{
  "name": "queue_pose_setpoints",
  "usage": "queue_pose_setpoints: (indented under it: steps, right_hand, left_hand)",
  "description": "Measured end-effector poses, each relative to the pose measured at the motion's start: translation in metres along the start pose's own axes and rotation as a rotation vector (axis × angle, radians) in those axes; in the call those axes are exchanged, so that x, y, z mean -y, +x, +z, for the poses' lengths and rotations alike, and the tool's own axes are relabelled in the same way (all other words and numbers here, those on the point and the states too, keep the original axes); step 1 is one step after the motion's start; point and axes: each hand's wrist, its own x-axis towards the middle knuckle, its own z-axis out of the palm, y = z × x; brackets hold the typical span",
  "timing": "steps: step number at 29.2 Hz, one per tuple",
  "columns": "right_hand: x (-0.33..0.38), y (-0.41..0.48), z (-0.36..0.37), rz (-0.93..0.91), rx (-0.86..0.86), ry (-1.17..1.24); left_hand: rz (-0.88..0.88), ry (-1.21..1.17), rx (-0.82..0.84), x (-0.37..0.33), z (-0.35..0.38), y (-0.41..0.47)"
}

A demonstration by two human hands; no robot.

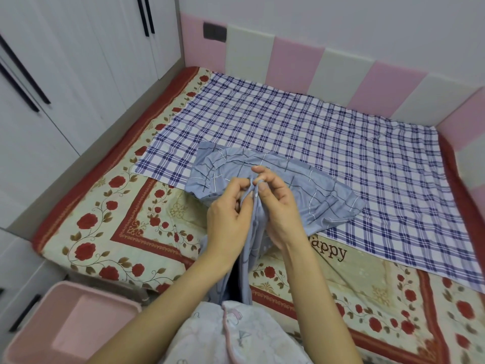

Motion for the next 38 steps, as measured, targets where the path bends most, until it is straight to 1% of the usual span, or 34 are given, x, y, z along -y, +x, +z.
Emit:
queue_pose_setpoints:
  steps: [2,5,8,12,15,19,23,25,27,28,30,31,34,37,38]
  right_hand:
    - [-0.002,0.000,-0.002,0.066,0.005,0.161]
    - [-0.001,-0.001,-0.002,0.111,0.026,0.269]
    - [0.000,-0.001,0.002,0.134,-0.002,0.342]
    - [0.003,-0.003,0.006,0.130,-0.050,0.353]
    - [0.003,-0.001,0.006,0.138,-0.115,0.367]
    - [-0.001,0.002,0.005,0.095,-0.184,0.267]
    - [-0.002,0.001,0.005,0.112,-0.232,0.240]
    - [-0.002,0.000,0.003,0.130,-0.224,0.249]
    - [-0.001,0.001,-0.002,0.164,-0.178,0.230]
    - [0.001,0.001,-0.006,0.190,-0.133,0.231]
    - [0.004,0.005,-0.015,0.234,-0.001,0.215]
    - [0.007,0.008,-0.019,0.231,0.071,0.142]
    - [0.026,0.018,-0.026,0.182,0.239,-0.254]
    - [0.047,0.037,-0.029,0.130,0.396,-0.658]
    - [0.053,0.045,-0.028,0.132,0.464,-0.748]
  left_hand:
    - [-0.012,-0.015,0.009,0.000,0.000,0.000]
    - [-0.012,-0.010,0.013,-0.001,0.002,0.000]
    - [0.025,0.065,0.025,-0.001,0.003,0.001]
    - [0.041,0.169,0.068,0.001,0.004,0.002]
    - [0.041,0.144,0.096,0.000,0.006,0.002]
    - [0.020,0.092,0.131,-0.002,0.009,-0.001]
    - [0.055,0.134,0.218,0.000,0.007,0.003]
    - [0.087,0.222,0.270,0.001,0.005,0.006]
    - [0.085,0.303,0.311,0.002,0.002,0.010]
    - [0.072,0.306,0.317,0.002,0.000,0.013]
    - [0.030,0.222,0.324,0.001,-0.005,0.020]
    - [0.009,0.153,0.338,0.000,-0.006,0.023]
    - [-0.022,-0.022,0.386,-0.002,-0.011,0.031]
    - [0.004,-0.075,0.420,-0.001,-0.017,0.044]
    - [0.027,-0.065,0.452,-0.002,-0.020,0.049]
